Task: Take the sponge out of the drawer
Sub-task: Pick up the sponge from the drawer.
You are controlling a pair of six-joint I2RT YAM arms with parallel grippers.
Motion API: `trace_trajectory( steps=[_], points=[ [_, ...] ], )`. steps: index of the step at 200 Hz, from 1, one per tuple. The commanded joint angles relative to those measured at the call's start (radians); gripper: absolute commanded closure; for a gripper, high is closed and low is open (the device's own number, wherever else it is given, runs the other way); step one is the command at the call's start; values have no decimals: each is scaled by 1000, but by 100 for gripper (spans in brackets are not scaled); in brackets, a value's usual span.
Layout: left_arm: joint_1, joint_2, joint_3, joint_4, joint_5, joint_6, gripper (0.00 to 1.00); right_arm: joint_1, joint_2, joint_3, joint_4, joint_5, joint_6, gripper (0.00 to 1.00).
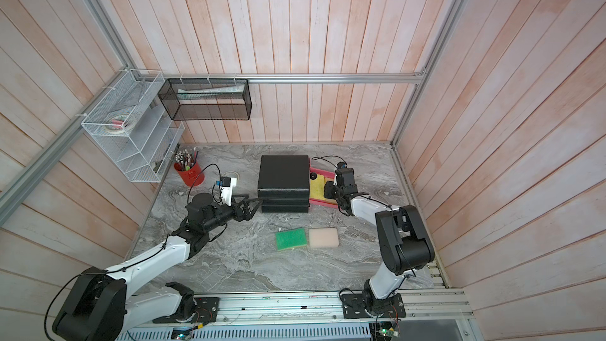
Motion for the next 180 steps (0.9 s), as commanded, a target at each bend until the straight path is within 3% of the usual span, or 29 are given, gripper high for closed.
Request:
trace_trajectory(
  steps=[1, 26, 52, 83, 112, 180],
  points=[
    [-5, -21, -15, -5, 13, 1, 1, 13, 13, 23, -16, 36, -17, 55],
    [-5, -33, -24, -11, 1, -1, 1, 21, 25, 30, -29, 66, -22, 57],
    [-5, -25, -25, -3, 2, 0, 1, 24, 45, 34, -25, 75, -10, 76],
    [-5, -17, -22, 1, 10, -4, 1, 24, 49, 50, -51, 83, 9, 92],
    [-5, -28, -26, 4, 12, -3, 1, 23, -19, 33, -40, 61, 52, 93],
    [-25, -79, -27, -17, -12, -6, 1, 22, -322, -56, -50, 161, 184, 94]
  ],
)
